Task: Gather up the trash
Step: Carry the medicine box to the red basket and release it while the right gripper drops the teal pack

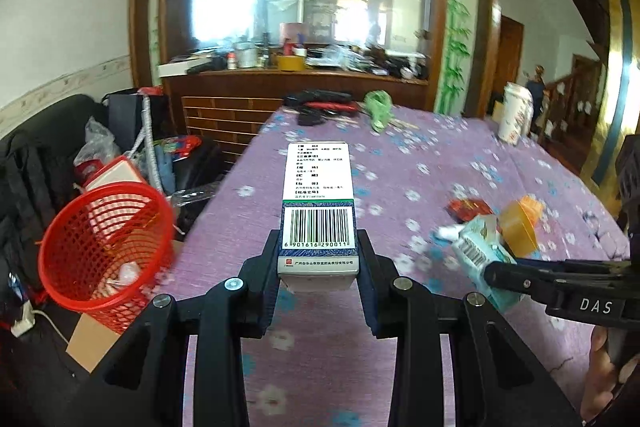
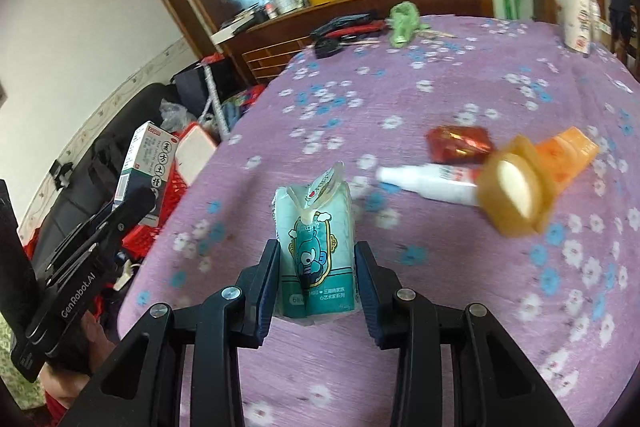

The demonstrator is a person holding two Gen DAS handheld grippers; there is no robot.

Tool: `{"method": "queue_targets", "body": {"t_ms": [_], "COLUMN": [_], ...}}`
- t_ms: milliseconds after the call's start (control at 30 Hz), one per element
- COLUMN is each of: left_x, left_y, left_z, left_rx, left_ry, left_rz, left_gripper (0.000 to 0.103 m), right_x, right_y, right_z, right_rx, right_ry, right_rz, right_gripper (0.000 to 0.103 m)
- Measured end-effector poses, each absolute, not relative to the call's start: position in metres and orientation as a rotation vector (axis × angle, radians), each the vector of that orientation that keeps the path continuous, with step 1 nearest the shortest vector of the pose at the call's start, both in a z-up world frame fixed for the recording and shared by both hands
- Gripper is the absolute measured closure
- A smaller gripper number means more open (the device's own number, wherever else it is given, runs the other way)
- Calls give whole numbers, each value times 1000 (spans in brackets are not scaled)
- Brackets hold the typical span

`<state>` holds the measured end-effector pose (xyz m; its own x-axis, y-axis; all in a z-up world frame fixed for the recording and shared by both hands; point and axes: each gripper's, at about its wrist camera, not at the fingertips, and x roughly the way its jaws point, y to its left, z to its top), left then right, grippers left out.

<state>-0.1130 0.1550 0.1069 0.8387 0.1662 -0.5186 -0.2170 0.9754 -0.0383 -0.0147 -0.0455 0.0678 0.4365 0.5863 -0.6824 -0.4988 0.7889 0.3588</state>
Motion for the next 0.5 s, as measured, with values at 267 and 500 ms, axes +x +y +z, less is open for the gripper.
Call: {"method": "queue_targets", "body": {"t_ms": [267, 500], "left_x": [-137, -156], "left_y": [237, 316], "left_z": [118, 111], "left_rx": [-195, -279], "left_ry": [497, 494], "left_rz": [341, 475], "left_gripper": [70, 70], "right_x": [-20, -18], "right_y": [39, 122], "right_z": [95, 109], "right_rx": [5, -32], "right_ry": [866, 877], "right_rz": [803, 922], "right_gripper": [63, 63]}}
